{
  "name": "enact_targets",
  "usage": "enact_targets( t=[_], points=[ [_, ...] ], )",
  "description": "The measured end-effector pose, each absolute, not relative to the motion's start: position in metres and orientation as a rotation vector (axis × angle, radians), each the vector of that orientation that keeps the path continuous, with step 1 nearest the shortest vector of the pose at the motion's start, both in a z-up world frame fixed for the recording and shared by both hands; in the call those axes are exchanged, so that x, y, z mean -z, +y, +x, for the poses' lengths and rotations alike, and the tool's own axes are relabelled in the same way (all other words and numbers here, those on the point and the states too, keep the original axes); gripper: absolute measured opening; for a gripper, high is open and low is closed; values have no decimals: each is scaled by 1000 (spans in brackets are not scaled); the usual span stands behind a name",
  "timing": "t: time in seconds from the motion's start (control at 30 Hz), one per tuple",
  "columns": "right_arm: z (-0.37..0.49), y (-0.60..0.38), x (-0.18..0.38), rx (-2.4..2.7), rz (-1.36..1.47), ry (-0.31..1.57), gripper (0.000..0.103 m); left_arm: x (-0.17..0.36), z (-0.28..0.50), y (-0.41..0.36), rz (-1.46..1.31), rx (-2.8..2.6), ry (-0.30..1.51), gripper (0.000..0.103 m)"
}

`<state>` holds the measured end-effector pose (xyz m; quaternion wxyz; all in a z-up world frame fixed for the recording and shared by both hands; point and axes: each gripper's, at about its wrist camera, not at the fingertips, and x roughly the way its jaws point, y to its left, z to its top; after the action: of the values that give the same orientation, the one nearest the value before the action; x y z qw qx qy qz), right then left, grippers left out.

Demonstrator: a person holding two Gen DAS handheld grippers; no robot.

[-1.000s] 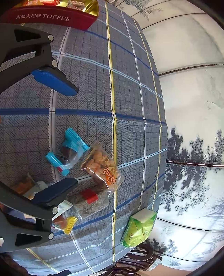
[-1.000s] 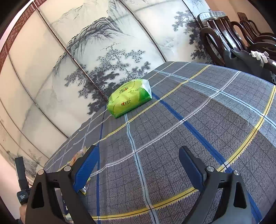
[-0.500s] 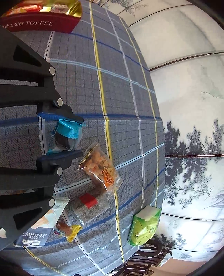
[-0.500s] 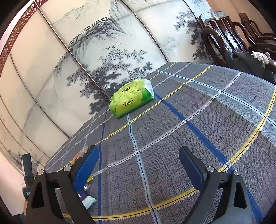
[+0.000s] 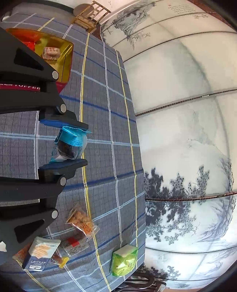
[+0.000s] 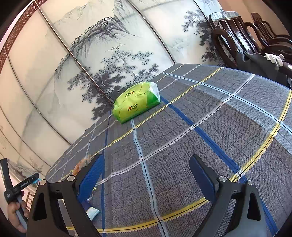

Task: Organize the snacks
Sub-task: 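Carry the blue-wrapped candy into the tin and open the left gripper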

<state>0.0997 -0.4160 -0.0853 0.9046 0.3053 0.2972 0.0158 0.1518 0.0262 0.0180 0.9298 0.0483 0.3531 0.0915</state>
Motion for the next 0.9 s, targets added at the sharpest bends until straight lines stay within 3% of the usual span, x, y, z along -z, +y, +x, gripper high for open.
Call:
enact_targets(
  t=[0.9],
  points=[
    [107, -416, 93, 23, 610, 706, 94, -35, 125, 156, 20, -349, 695, 28]
  ],
)
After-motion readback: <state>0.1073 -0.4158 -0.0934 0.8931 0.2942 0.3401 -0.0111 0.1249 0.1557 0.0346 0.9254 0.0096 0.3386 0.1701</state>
